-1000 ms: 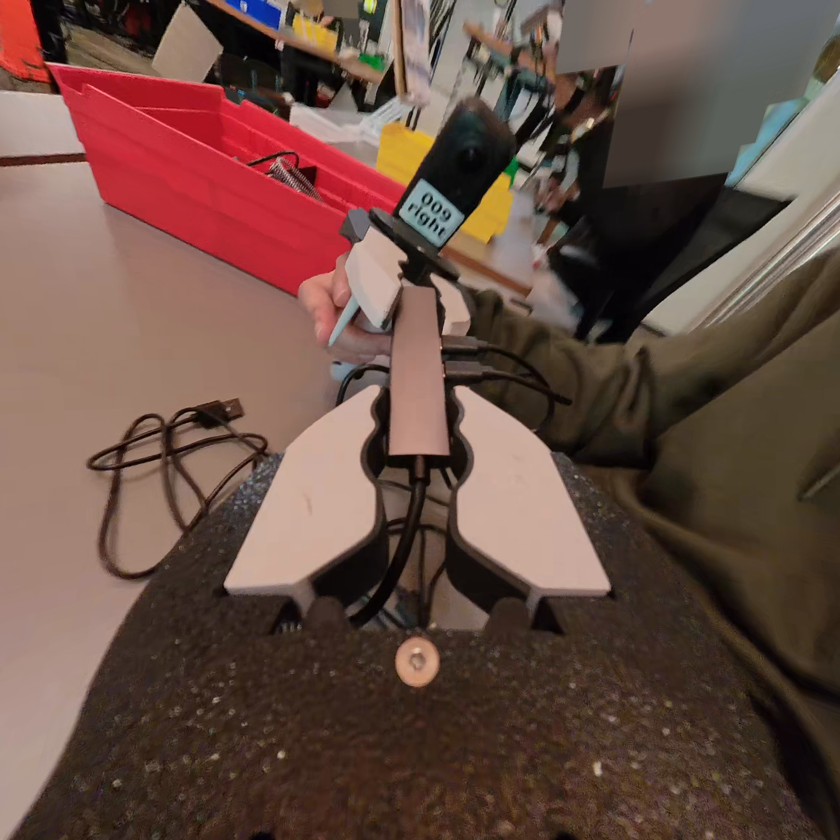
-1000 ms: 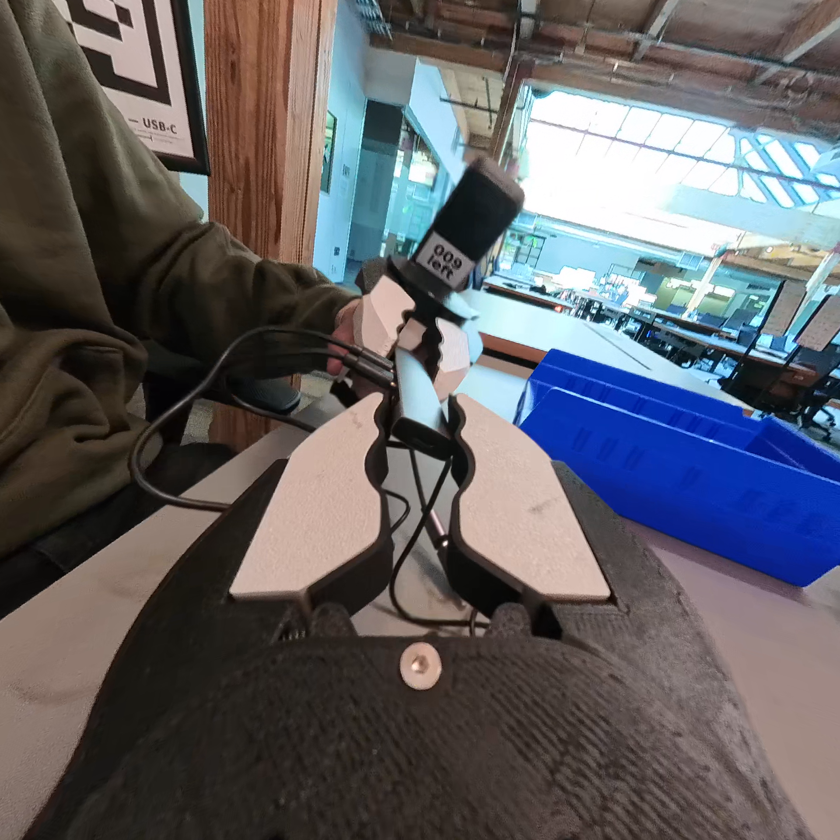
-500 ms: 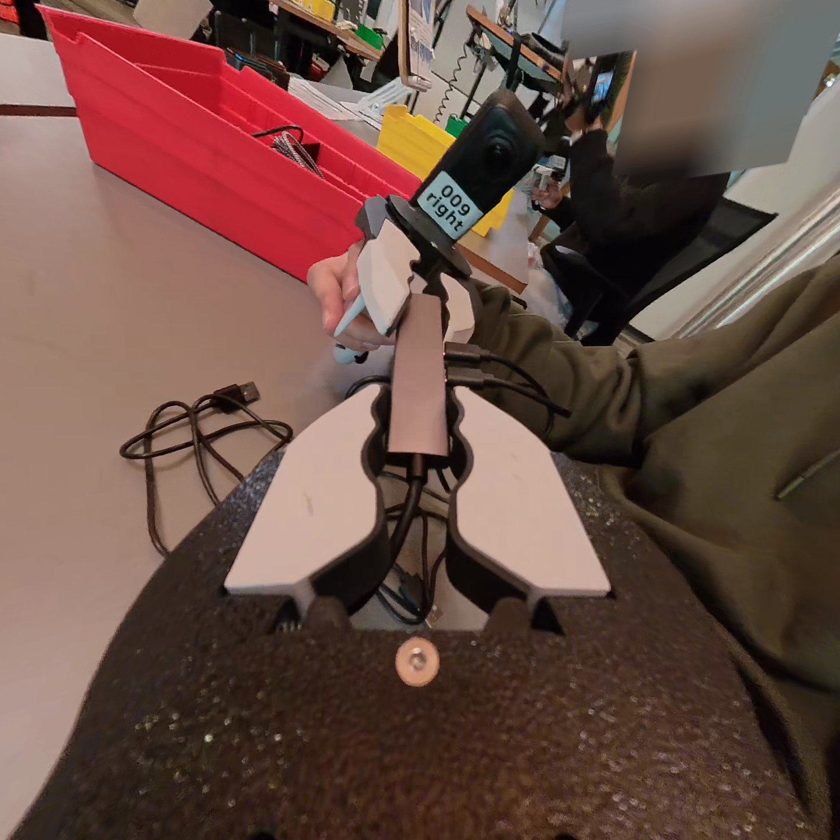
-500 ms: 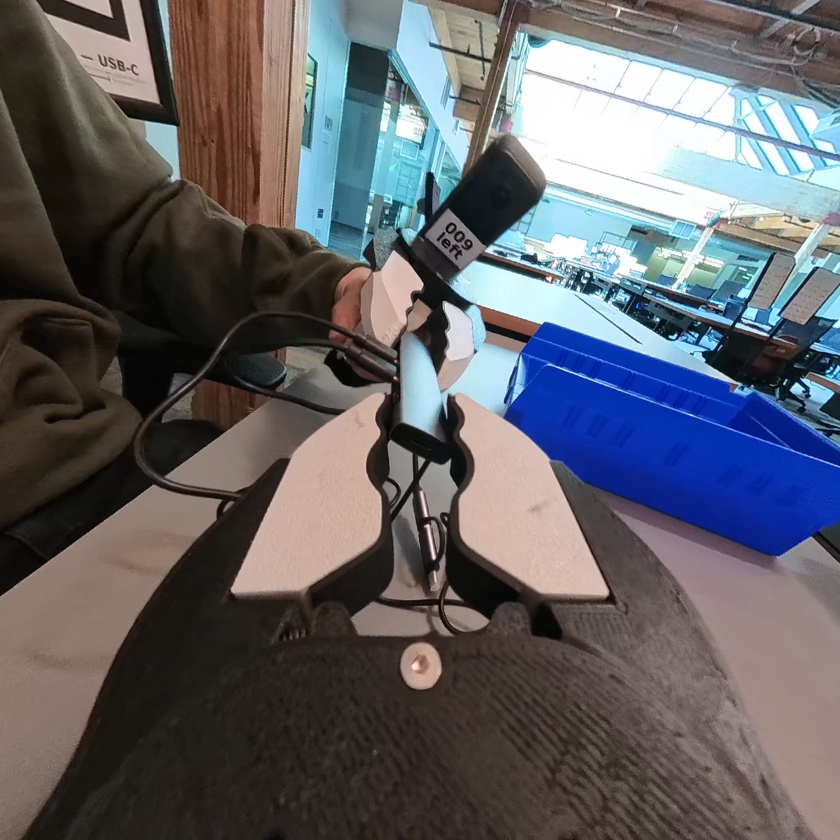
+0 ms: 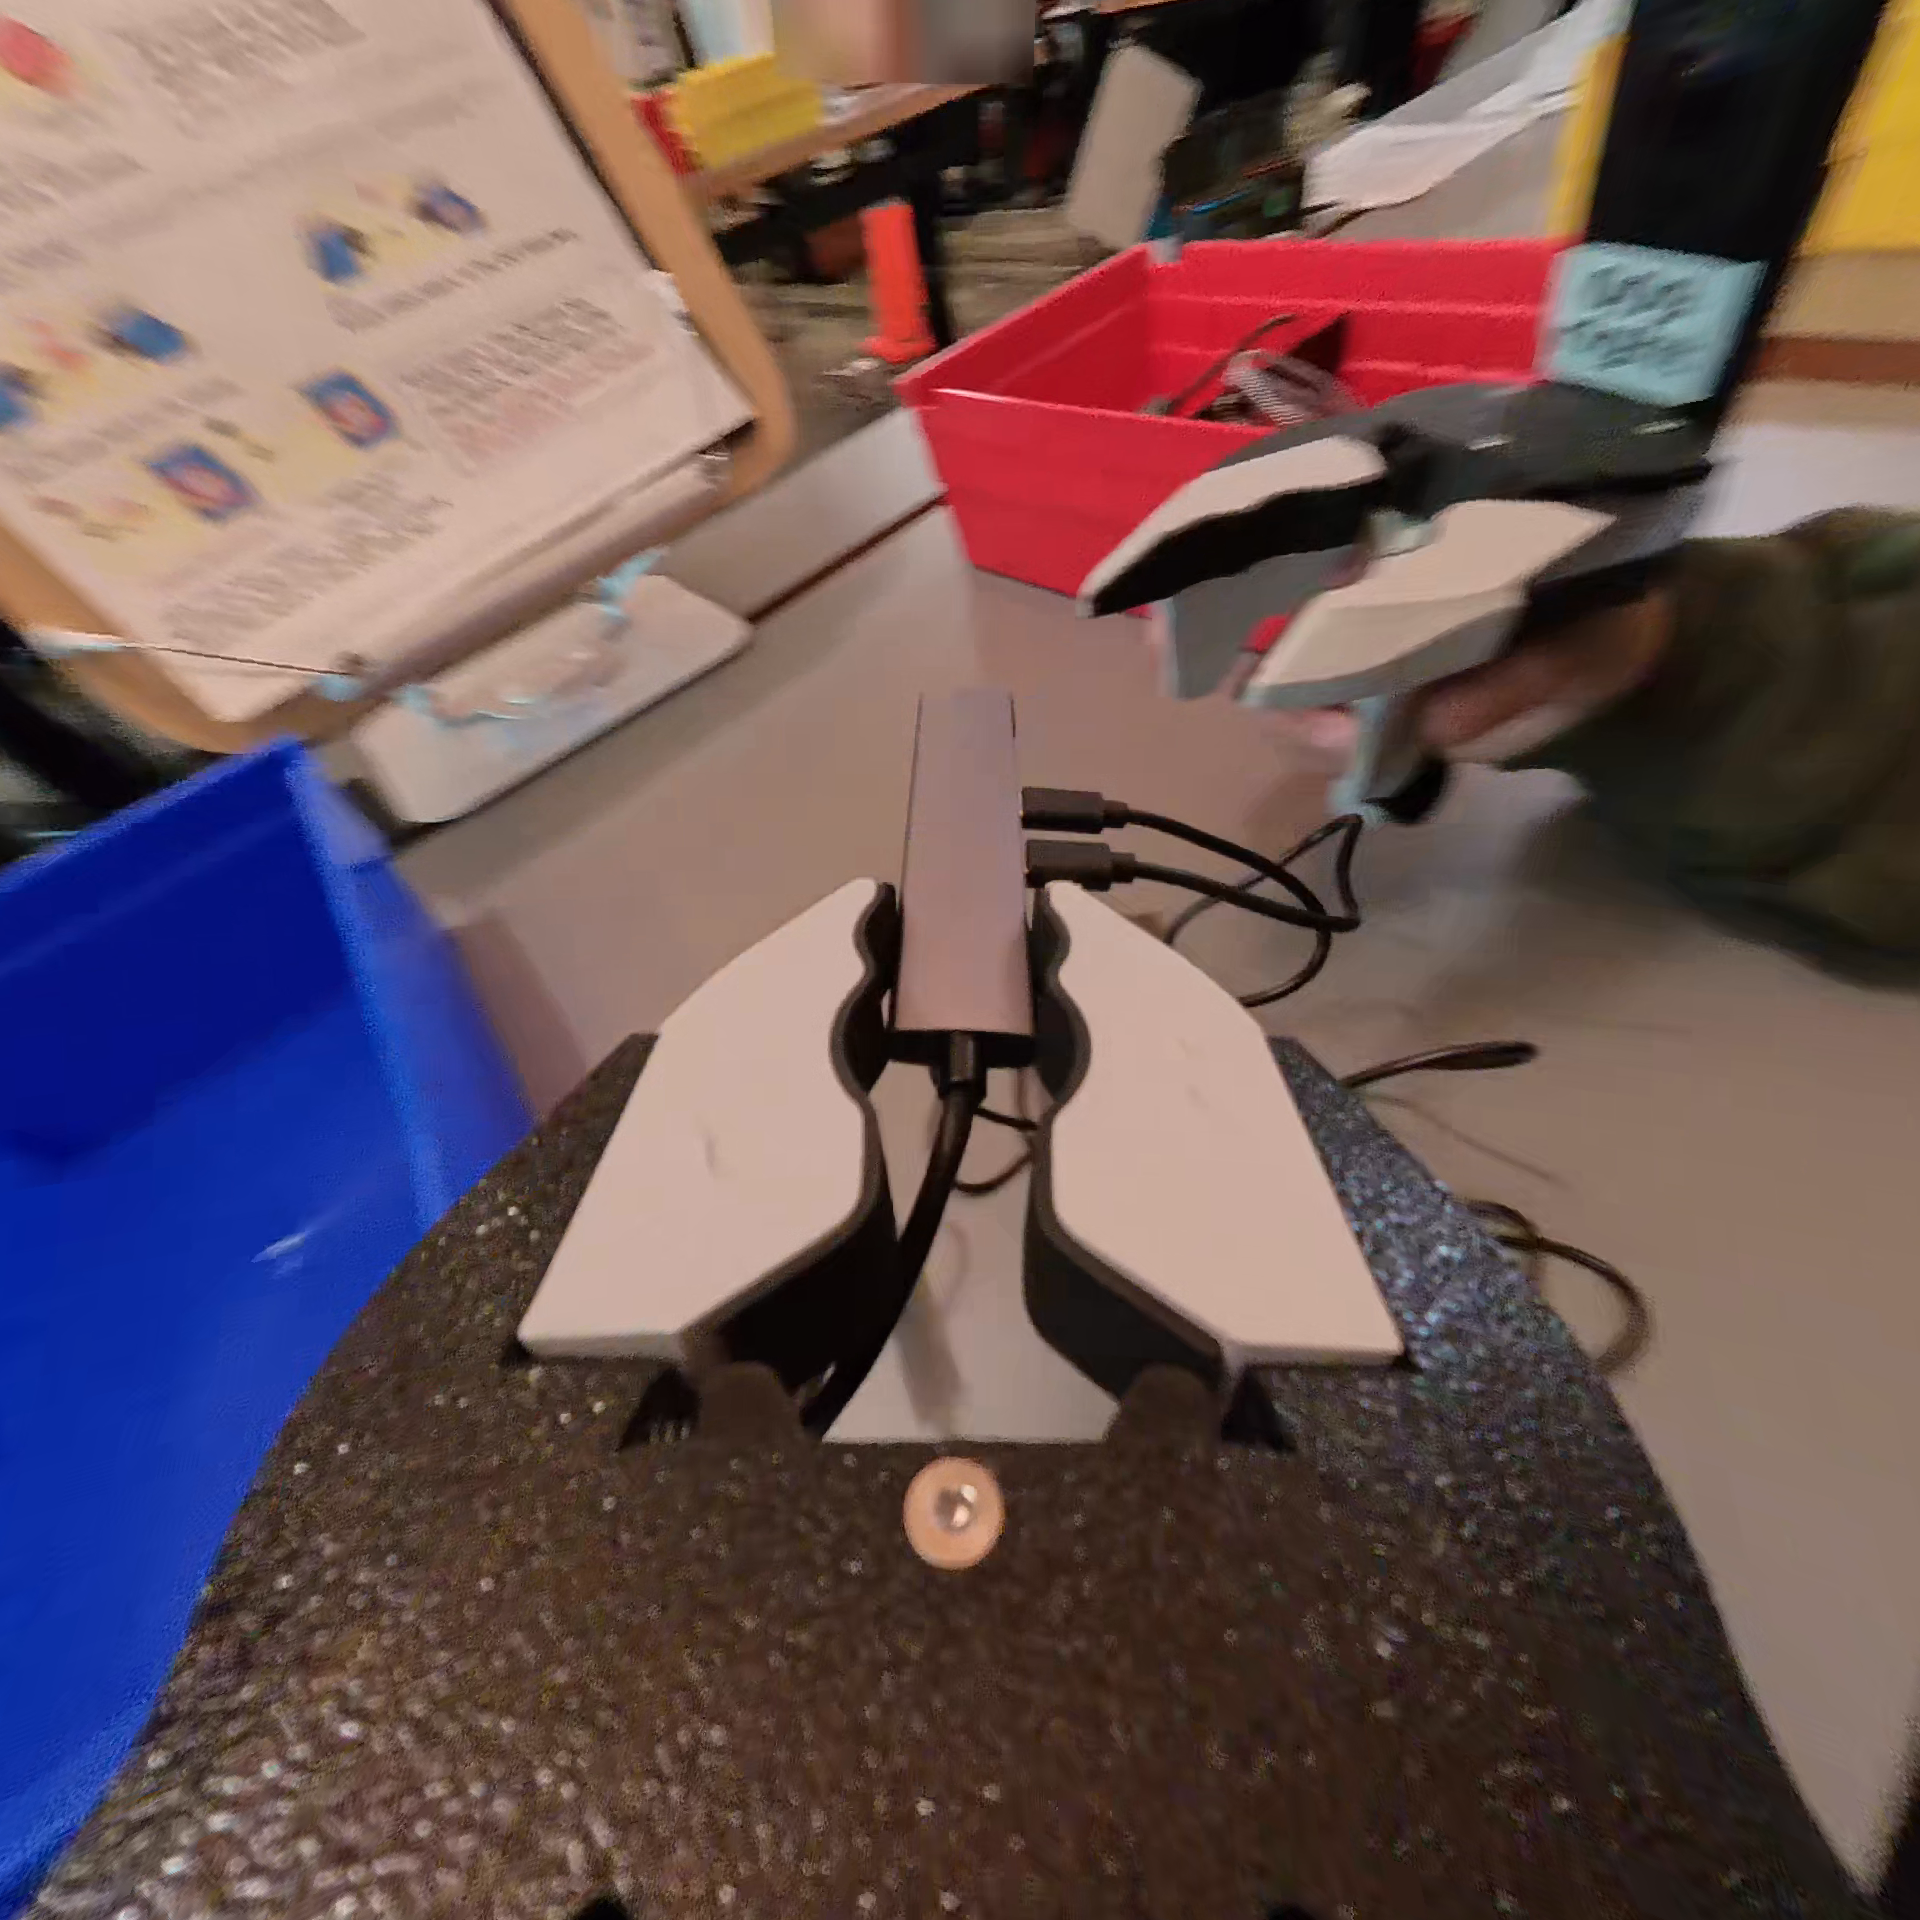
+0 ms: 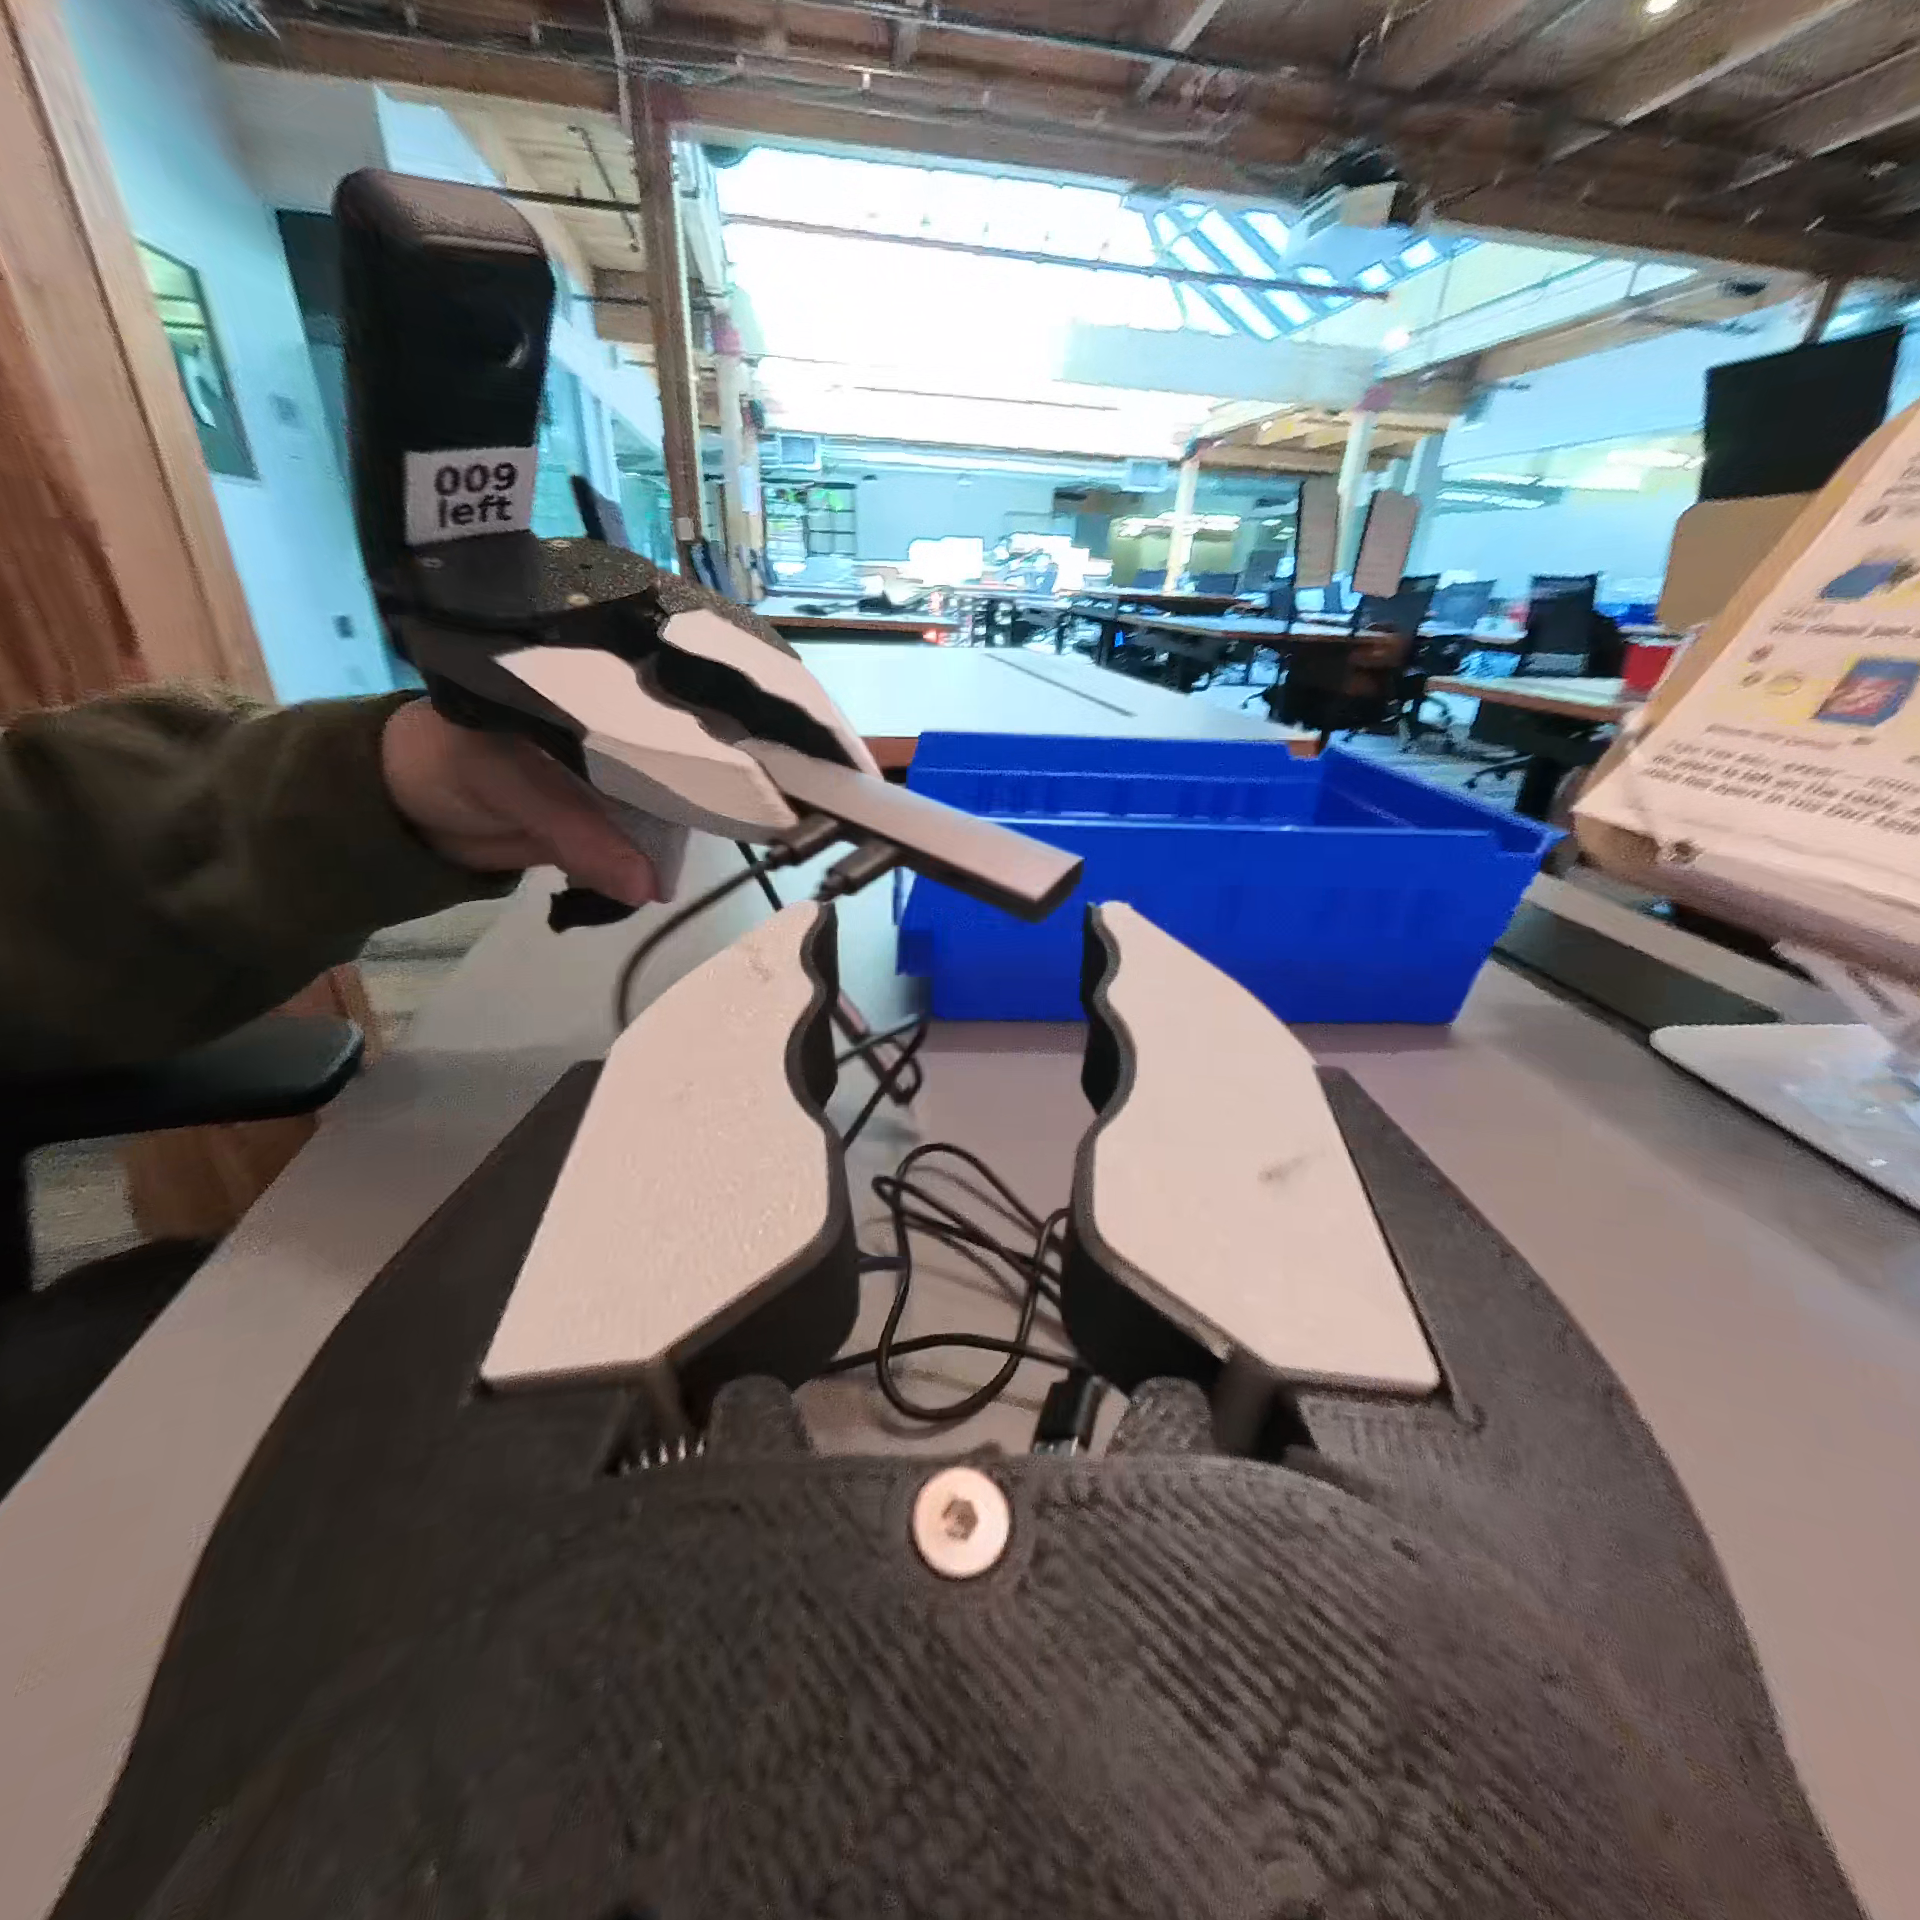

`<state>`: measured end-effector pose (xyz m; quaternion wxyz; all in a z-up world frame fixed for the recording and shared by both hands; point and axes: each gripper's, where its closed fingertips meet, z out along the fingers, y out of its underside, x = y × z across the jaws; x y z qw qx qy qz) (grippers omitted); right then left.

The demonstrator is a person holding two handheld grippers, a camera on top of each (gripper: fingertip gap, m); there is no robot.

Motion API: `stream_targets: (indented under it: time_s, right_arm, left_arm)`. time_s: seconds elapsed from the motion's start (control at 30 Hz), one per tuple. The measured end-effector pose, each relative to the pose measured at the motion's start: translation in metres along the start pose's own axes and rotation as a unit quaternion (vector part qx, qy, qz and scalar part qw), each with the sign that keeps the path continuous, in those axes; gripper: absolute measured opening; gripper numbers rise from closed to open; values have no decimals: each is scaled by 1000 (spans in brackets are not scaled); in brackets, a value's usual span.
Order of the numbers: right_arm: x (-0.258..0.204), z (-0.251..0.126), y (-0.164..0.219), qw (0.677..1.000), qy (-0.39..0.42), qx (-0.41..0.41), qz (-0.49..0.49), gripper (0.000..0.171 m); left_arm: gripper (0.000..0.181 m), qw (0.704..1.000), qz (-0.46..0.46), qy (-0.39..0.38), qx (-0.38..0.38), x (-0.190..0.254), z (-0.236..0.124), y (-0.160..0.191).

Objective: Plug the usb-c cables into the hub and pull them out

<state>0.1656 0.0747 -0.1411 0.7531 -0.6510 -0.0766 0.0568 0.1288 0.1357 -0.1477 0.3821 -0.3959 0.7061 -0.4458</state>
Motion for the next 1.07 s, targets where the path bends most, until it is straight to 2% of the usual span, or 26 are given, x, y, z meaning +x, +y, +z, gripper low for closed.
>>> stream_targets:
  time_s: [0.13, 0.23, 0.37, 0.53, 0.8, 1.07]
  right_arm:
    - [-6, 15, -6, 997, 48, -2, -56, 41]
    - [-7, 33, 0, 994, 96, -10, -59, 32]
    - [-7, 48, 24, 986, 132, -63, -78, 30]
    - [-6, 53, 34, 991, 123, -50, -33, 10]
    - [-12, 67, 44, 987, 124, -85, -56, 18]
    - [-10, 78, 42, 986, 145, -71, -50, 10]
  left_arm:
    - [25, 989, 46, -140, -1, -27, 4, -4]
    - [25, 983, 34, -179, 19, -30, 12, -1]
    - [25, 982, -1, -180, 48, -26, 18, 8]
    - [24, 981, -42, -173, 81, -20, 20, 22]
    - [24, 970, -77, -201, 112, -28, 14, 33]
    - [25, 964, -112, -202, 134, -35, 6, 33]
